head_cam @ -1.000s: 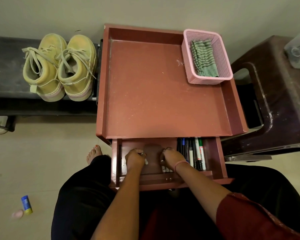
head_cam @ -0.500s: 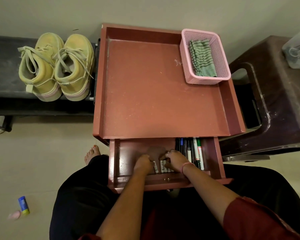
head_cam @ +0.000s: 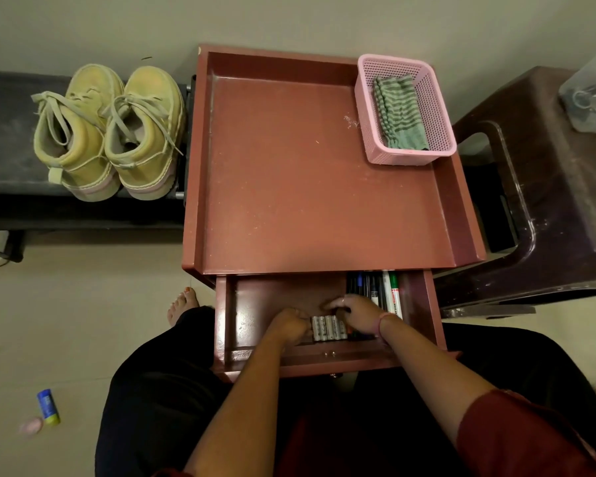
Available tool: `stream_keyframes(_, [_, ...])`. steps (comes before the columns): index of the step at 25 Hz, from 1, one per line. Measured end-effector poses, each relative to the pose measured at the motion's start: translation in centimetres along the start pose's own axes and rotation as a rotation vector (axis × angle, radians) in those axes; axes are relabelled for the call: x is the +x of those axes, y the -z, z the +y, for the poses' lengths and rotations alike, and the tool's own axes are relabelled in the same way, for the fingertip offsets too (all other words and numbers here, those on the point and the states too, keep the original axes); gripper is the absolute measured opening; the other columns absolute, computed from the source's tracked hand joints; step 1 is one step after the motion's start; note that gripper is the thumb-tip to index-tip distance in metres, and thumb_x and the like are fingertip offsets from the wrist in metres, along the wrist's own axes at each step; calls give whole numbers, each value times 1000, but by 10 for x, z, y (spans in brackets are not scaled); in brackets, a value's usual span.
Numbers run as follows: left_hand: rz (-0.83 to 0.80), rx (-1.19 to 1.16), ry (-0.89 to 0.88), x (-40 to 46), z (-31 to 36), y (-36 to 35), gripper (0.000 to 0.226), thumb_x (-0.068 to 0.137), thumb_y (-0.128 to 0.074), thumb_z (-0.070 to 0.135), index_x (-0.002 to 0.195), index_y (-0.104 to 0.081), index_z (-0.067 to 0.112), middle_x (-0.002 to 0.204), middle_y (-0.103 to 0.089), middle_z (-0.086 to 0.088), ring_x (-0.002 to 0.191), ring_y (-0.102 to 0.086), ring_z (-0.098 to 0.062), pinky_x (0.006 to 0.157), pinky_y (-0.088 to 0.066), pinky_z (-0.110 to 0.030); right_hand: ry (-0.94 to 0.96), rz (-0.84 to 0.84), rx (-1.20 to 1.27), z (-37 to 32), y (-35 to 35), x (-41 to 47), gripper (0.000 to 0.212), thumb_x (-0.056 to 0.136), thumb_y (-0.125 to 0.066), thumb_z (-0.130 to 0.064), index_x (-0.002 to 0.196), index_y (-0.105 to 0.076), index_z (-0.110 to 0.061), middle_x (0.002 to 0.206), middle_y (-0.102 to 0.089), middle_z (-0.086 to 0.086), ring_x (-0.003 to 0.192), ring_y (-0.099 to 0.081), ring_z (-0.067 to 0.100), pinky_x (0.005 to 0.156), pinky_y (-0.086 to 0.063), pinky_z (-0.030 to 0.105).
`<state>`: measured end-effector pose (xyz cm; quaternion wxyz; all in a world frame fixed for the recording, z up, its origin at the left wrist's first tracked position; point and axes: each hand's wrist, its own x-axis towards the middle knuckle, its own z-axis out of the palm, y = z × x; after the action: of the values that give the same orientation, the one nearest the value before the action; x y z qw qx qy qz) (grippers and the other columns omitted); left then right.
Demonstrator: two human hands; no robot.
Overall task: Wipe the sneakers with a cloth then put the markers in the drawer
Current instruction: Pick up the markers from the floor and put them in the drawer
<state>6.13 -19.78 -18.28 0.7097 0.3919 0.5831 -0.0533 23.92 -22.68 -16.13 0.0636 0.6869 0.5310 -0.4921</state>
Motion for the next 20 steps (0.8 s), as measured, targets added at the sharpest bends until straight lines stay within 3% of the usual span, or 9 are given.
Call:
stream_keyframes(3, [-22,33,2,0,-2,1,28,85,-52,-10,68,-59,12,85,-63,-14,87,-57,-23,84,-49,-37,-120,156,249,7,17,-7,34,98,-40,-6,123,-61,-12,104,-62,1,83,-58,11,72,-44,15])
stream_keyframes(5, [-32,42,8,2,-3,1,22,82,-57,-7,70,-60,11,88,-63,-14,87,-57,-22,86,-50,-39,-179,208,304,16,24,-11,35,98,-35,-6,120,-61,-12,96,-61,0,71,-56,9,63,-44,17])
stream_keyframes(7, [-38,52,10,2,0,0,17,81,-62,-4,74,-60,11,90,-61,-13,88,-57,-22,83,-48,-34,-195,210,294,21,27,-16,35,98,-35,-6,119,-62,-14,98,-62,0,73,-58,10,62,-45,18])
stream_keyframes(10, [23,167,4,-1,7,-1,25,87,-61,8,68,-51,21,86,-60,-7,91,-57,-23,91,-51,-35,-183,161,226,29,20,-20,30,97,-43,-10,118,-63,-18,105,-65,3,78,-58,13,62,-44,18])
stream_keyframes(13, [101,269,-17,-3,10,0,31,92,-55,12,66,-44,24,75,-52,2,88,-53,-20,89,-50,-33,-171,148,182,29,12,-25,30,95,-45,-11,116,-64,-21,99,-70,7,68,-58,16,64,-48,27])
stream_keyframes(16, [60,273,-73,-12,10,0,16,90,-54,2,76,-61,7,67,-50,2,67,-50,-13,68,-45,-26,-157,166,172,24,11,-29,30,95,-45,-11,115,-64,-22,92,-71,14,56,-53,17,55,-45,26])
stream_keyframes(18, [58,291,-111,-21,11,1,16,86,-53,-2,73,-61,4,62,-48,0,57,-43,-10,56,-36,-24,-140,180,170,17,13,-36,31,95,-44,-10,115,-65,-22,93,-71,10,63,-59,25,61,-50,30])
stream_keyframes(20, [94,286,-122,-31,14,3,23,84,-53,-1,63,-54,9,61,-48,-1,57,-42,-12,54,-32,-23,-119,193,164,9,17,-43,32,95,-43,-10,113,-65,-22,101,-70,4,72,-65,28,73,-54,34])
